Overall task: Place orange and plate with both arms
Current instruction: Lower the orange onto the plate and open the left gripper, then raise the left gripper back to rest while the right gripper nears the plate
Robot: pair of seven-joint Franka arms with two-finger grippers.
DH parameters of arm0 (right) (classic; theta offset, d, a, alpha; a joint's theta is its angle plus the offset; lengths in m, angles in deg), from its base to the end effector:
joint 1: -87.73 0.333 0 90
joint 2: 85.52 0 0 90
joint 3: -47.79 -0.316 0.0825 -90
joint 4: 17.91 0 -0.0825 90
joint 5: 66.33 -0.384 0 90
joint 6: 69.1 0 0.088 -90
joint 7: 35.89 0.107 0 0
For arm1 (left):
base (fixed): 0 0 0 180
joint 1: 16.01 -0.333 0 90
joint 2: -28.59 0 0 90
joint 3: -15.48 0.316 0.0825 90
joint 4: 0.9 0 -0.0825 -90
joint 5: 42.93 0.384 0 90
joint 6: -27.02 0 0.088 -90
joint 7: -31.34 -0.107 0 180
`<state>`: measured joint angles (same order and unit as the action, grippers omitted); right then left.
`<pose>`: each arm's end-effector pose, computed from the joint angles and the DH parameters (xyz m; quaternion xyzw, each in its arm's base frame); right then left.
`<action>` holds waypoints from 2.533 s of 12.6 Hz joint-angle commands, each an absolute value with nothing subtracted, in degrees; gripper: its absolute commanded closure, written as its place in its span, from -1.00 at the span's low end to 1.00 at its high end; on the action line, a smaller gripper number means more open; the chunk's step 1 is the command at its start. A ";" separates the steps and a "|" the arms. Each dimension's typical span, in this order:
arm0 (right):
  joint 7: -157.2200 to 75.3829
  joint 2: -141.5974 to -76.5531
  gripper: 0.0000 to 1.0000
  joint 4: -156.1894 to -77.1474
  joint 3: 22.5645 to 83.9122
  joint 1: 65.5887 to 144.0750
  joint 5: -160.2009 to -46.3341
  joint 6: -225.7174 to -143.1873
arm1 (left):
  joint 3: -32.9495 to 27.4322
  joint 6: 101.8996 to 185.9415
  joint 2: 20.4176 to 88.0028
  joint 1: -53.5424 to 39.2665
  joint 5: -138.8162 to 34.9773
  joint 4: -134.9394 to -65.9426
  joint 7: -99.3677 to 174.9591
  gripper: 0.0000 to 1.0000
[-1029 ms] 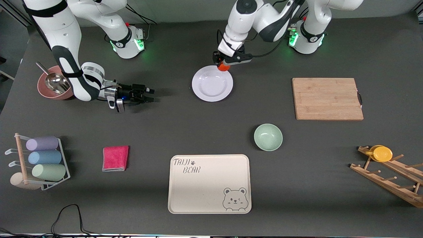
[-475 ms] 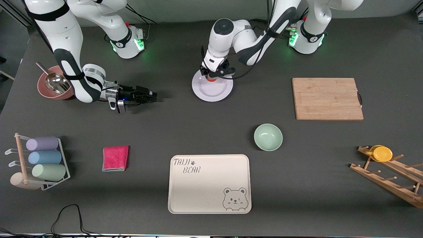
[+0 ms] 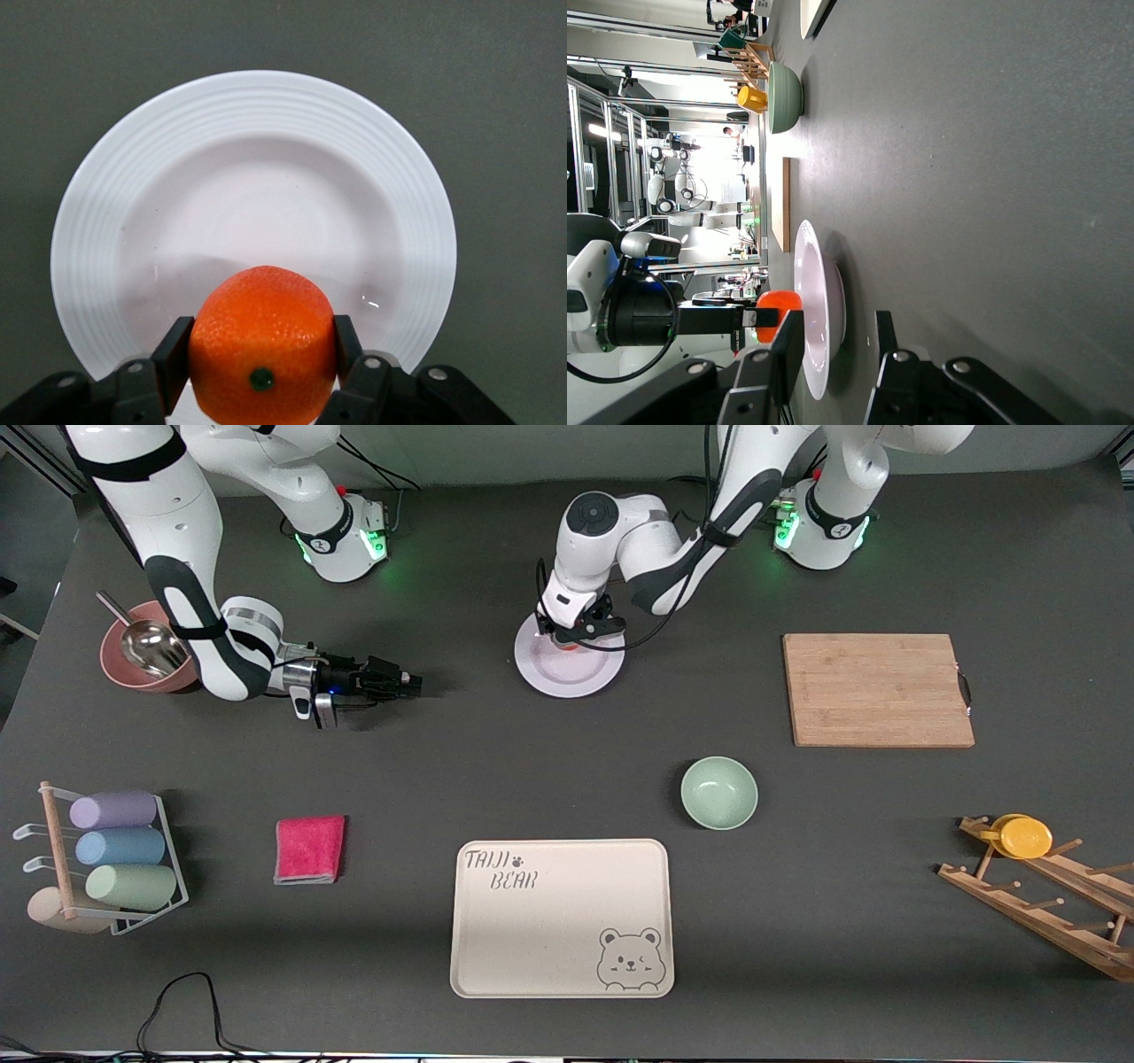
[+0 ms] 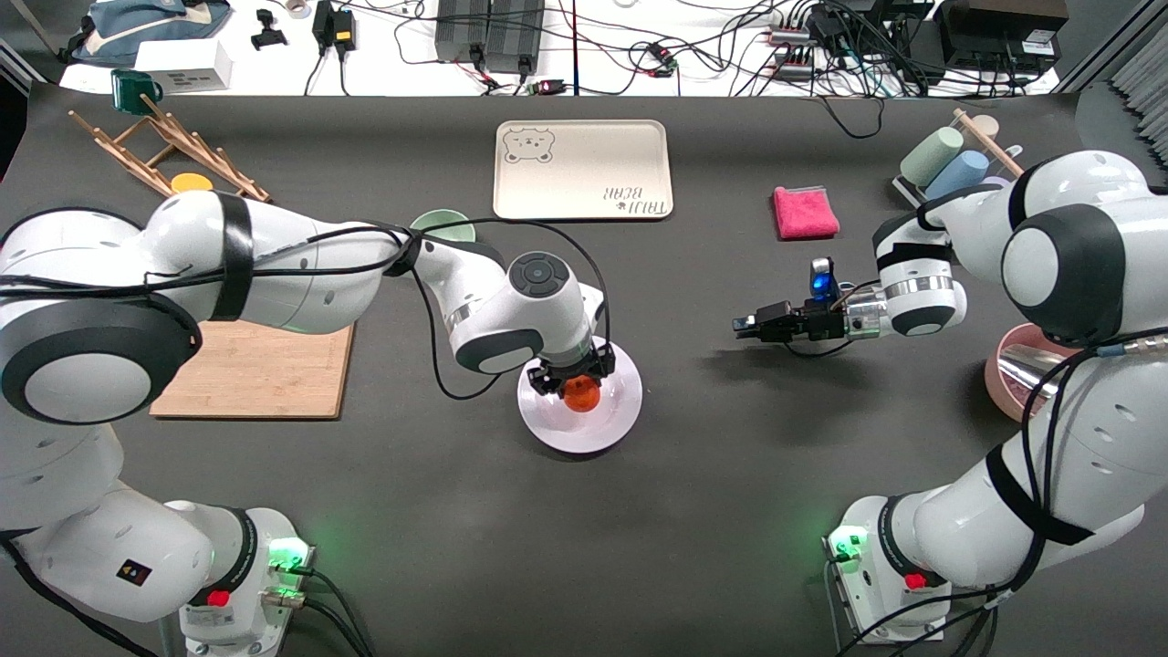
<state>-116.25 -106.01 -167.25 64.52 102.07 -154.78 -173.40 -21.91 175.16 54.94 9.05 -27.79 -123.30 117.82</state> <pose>0.3587 0.0525 0.1241 -0.8197 0.0062 -0.0225 0.5723 0.2682 -0.5159 0.2397 0.9881 0.1312 -0.0440 0.0672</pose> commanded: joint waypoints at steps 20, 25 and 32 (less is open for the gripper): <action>-124.04 -114.53 0.21 -166.01 53.69 102.23 -167.49 -172.54 | -21.35 132.95 33.78 -31.89 -35.28 -105.86 66.72 -1.00; -124.22 -114.88 0.21 -165.13 47.27 102.41 -173.90 -177.63 | -20.73 132.05 34.12 -40.26 -36.86 -100.14 62.02 -1.00; -124.39 -115.84 0.21 -163.11 44.01 104.17 -178.13 -180.79 | -15.76 122.39 33.51 -46.09 -36.51 -96.18 46.74 -1.00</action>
